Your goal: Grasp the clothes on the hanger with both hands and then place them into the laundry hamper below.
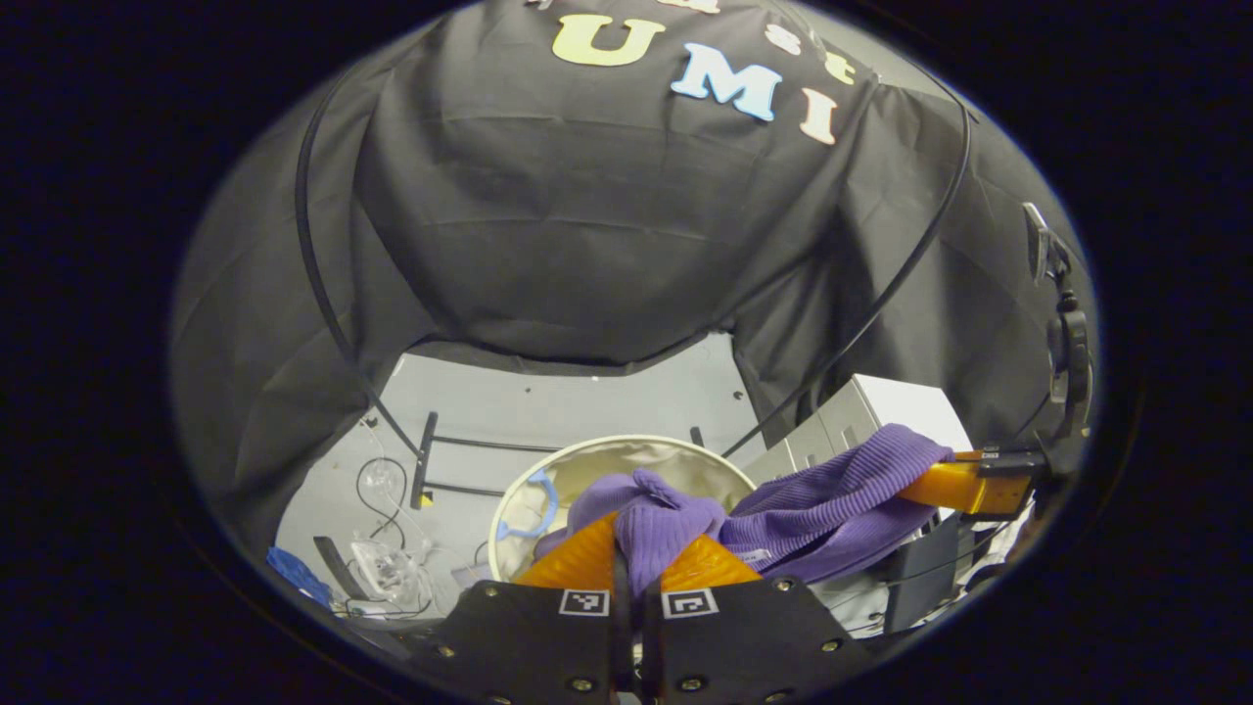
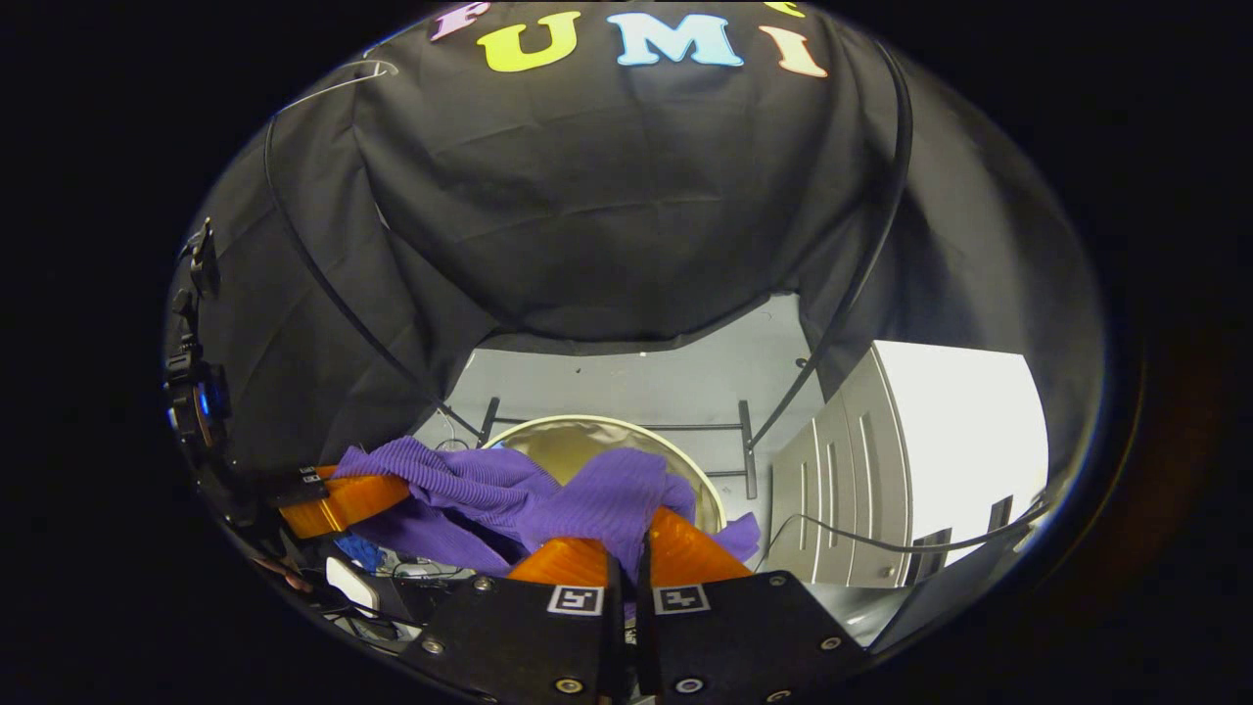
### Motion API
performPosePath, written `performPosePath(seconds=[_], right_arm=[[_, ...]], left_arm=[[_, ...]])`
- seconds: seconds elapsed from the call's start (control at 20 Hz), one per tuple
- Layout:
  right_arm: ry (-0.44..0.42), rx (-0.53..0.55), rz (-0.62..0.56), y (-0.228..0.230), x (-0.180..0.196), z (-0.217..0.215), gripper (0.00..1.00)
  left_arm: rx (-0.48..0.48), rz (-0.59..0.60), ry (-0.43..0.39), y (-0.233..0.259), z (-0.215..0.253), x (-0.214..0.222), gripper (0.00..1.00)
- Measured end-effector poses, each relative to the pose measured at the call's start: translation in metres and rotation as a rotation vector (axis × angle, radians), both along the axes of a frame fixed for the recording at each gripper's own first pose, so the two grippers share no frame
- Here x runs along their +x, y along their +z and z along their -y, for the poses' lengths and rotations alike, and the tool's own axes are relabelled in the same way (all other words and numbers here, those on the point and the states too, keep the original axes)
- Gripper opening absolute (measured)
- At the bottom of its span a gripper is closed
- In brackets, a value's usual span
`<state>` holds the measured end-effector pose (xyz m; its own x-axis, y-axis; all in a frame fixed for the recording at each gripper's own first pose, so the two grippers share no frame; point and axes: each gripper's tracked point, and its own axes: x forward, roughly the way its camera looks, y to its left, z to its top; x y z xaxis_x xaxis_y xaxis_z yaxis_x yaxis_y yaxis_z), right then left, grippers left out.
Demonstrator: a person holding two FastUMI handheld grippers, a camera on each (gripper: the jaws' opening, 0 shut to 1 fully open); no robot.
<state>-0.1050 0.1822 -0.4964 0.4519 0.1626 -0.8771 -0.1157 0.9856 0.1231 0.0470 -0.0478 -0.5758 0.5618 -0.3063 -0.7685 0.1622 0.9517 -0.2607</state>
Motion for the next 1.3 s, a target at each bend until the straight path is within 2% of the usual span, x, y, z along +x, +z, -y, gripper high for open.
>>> performPosePath(seconds=[0.35,0.4,0.45,0.5,0.55,0.65,0.75,0.8,0.9,0.95,1.0,1.15,1.3], right_arm=[[0.013,-0.010,-0.058,-0.006,0.000,-0.001,0.07],[0.023,-0.011,-0.072,-0.007,-0.003,-0.002,0.10],[0.035,-0.008,-0.087,-0.006,-0.005,-0.002,0.11],[0.046,-0.007,-0.102,-0.005,-0.009,-0.001,0.15],[0.053,0.004,-0.113,-0.002,-0.011,-0.001,0.20],[0.052,0.018,-0.126,0.007,-0.013,0.001,0.41],[0.037,0.018,-0.112,0.024,-0.007,0.010,0.76],[0.021,0.012,-0.095,0.033,-0.002,0.016,0.93],[-0.017,0.012,-0.041,0.060,0.011,0.030,0.96],[-0.031,0.007,-0.014,0.075,0.020,0.039,0.92],[-0.044,-0.002,0.024,0.092,0.027,0.052,0.95],[-0.085,-0.035,0.156,0.150,0.049,0.093,0.95],[-0.168,-0.084,0.316,0.215,0.062,0.149,0.95]], left_arm=[[0.042,-0.020,0.018,-0.012,-0.007,0.002,0.05],[0.049,-0.022,0.024,-0.012,-0.009,0.000,0.05],[0.061,-0.025,0.033,-0.012,-0.012,-0.001,0.09],[0.072,-0.035,0.042,-0.013,-0.015,-0.002,0.05],[0.059,-0.062,0.040,-0.014,-0.014,-0.009,0.05],[0.008,-0.113,0.036,-0.018,-0.003,-0.021,0.12],[-0.010,-0.102,0.036,-0.003,-0.001,-0.024,0.45],[0.014,-0.086,0.037,0.005,-0.006,-0.026,0.61],[0.062,-0.050,0.033,0.021,-0.015,-0.025,0.94],[0.075,-0.024,0.030,0.032,-0.016,-0.025,0.94],[0.071,0.000,0.021,0.049,-0.013,-0.026,0.94],[0.057,0.067,0.011,0.098,-0.008,-0.026,0.93],[0.036,0.180,0.021,0.171,-0.005,-0.010,0.94]])
